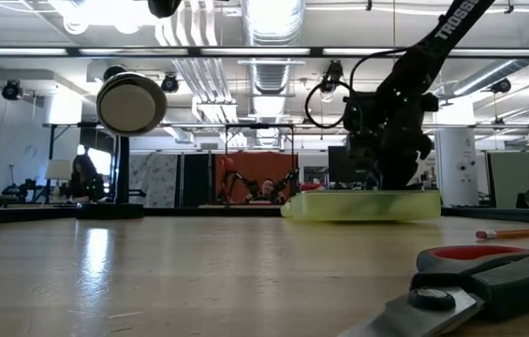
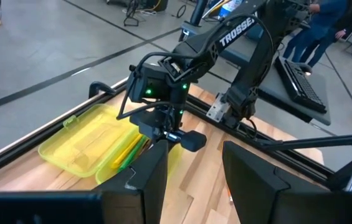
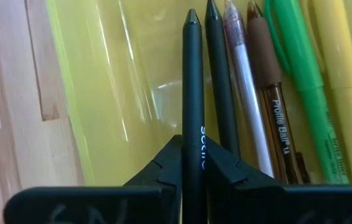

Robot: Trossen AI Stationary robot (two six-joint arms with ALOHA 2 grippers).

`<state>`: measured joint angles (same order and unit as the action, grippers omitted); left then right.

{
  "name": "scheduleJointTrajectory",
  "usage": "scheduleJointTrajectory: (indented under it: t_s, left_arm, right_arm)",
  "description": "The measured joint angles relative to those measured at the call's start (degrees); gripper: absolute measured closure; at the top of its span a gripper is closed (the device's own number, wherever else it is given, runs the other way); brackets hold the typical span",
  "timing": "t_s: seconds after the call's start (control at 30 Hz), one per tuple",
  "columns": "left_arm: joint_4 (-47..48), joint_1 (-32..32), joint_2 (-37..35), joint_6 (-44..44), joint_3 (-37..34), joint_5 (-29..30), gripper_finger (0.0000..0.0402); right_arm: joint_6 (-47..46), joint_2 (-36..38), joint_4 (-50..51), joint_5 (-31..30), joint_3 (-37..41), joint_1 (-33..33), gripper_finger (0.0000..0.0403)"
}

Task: Pick & place school supplies into a supply box
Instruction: Put the black pen into the supply box

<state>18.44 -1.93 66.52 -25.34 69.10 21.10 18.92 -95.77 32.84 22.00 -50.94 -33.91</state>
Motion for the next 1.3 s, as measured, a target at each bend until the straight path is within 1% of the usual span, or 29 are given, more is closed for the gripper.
scheduleJointTrajectory:
  t_s: [0.27, 0.43, 0.77, 0.9, 0.97, 1.17, 1.23, 1.3]
  left_arm:
    - [0.0, 0.0, 0.0, 0.0, 0.0, 0.0, 0.0264]
    - [-0.8, 0.0, 0.0, -0.1, 0.0, 0.0, 0.0264]
    - [-0.9, 0.0, 0.0, -0.1, 0.0, 0.0, 0.0264]
    - [-0.9, -0.1, 0.0, -0.2, 0.0, 0.0, 0.0264]
    - [-0.9, -0.1, 0.0, -0.2, 0.0, 0.0, 0.0264]
    - [-0.9, -0.1, 0.0, -0.2, 0.0, 0.0, 0.0264]
    - [-0.9, -0.1, 0.0, -0.2, 0.0, 0.0, 0.0264]
    - [-0.9, -0.1, 0.0, -0.1, 0.0, 0.0, 0.0264]
  right_arm:
    - [0.8, 0.0, -0.1, -0.1, 0.3, 0.0, 0.0329]
    - [1.2, 0.0, -0.1, -0.6, 0.3, 0.0, 0.0316]
    - [2.9, 0.1, 0.8, -2.1, 0.0, 0.9, 0.0326]
    - [4.6, 0.9, 1.7, -5.6, 0.0, 2.8, 0.0330]
    - [5.1, 1.7, 1.7, -6.2, 0.0, 3.7, 0.0331]
    - [4.9, 5.5, 1.2, -10.9, 0.0, 5.2, 0.0331]
    - [4.8, 6.4, 1.2, -11.0, 0.0, 5.2, 0.0331]
    - [4.8, 6.9, 1.3, -8.9, 0.0, 5.2, 0.0333]
